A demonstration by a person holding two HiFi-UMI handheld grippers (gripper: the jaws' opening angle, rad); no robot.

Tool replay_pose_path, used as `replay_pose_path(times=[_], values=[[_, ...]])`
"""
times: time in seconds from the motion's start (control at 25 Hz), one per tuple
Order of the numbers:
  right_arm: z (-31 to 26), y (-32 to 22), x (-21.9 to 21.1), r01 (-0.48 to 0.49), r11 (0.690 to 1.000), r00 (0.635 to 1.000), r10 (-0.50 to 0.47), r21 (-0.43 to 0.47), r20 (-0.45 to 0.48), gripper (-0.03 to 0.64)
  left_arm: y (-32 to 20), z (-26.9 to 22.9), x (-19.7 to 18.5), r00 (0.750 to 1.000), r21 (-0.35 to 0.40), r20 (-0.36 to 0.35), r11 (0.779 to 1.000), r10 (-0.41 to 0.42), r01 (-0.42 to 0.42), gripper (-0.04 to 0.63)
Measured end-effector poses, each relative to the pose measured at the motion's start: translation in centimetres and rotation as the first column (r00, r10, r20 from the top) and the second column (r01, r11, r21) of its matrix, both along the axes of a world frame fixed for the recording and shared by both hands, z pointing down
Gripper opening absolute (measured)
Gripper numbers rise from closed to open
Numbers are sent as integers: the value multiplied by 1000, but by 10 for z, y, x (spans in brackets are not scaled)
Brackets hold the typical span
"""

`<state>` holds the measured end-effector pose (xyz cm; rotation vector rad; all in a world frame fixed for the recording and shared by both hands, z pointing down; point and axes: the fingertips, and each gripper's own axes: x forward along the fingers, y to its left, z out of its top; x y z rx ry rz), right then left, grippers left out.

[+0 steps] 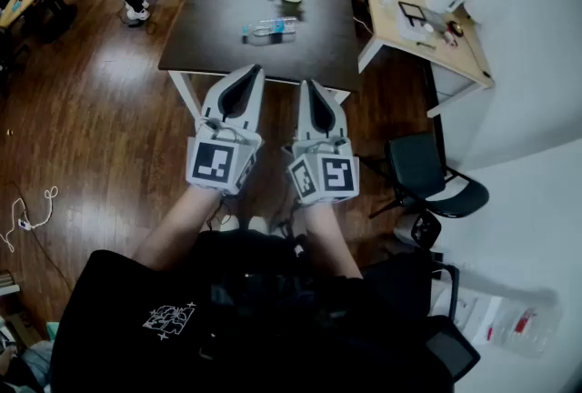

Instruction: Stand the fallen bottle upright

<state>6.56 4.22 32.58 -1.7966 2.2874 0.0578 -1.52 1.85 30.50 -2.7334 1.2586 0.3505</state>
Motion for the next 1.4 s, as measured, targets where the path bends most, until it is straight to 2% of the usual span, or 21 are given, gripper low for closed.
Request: replay_pose_path(times=[0.4,0.68,0.88,1.4], values=[[13,-16,27,27,1000,999,-27,-15,20,25,-17,8,20,999,-7,15,999,-34,34,0],[25,-52,32,55,998,998,-55,-44,22,25,-50,19,29,998,-25,24,998,-55,56,-1],[37,-97,27,69,996,998,-68,-63,15,25,-92,35,28,998,-44,25,997,-56,57,-2],[71,-264,0,124,984,990,-131,-129,-46,25,-242,74,15,999,-118,51,993,-8,14,0]])
